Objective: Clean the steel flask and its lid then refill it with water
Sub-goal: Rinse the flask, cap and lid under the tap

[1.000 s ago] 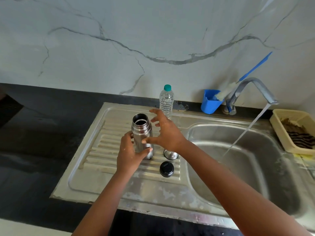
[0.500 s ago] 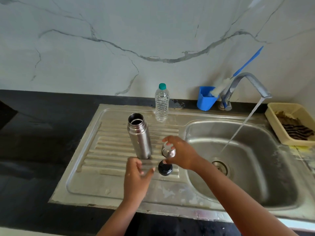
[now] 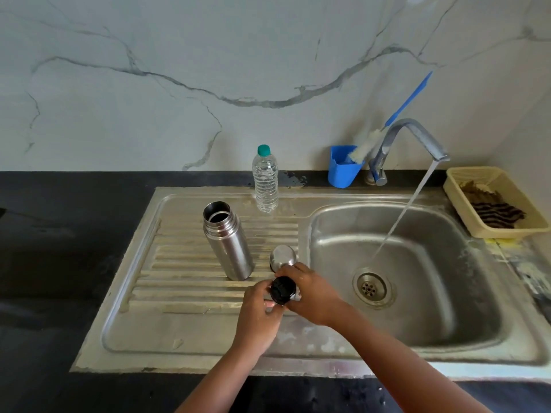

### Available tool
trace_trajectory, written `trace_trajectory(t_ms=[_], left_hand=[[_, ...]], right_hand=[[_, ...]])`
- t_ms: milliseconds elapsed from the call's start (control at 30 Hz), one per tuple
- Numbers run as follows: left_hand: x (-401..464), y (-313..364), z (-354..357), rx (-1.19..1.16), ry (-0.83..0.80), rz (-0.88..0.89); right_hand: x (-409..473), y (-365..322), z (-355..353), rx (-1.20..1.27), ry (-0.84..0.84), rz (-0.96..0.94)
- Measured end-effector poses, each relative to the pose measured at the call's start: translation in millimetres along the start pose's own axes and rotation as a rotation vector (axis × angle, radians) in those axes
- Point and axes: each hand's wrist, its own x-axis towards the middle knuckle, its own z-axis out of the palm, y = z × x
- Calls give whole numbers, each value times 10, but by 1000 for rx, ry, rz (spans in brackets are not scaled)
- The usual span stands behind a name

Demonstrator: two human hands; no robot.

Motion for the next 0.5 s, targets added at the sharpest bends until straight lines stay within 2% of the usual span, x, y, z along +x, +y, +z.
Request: trace_trajectory(t_ms=[167, 333, 500], left_hand=[[151, 380, 212, -73, -73, 110], [427, 797, 752, -97, -184, 182], [884, 1336, 1517, -125, -307, 176]], right_hand=[[-141, 263, -458, 199, 118, 99], [-320, 752, -995, 435, 223, 308], [-335, 1544, -1570, 610, 388, 537]])
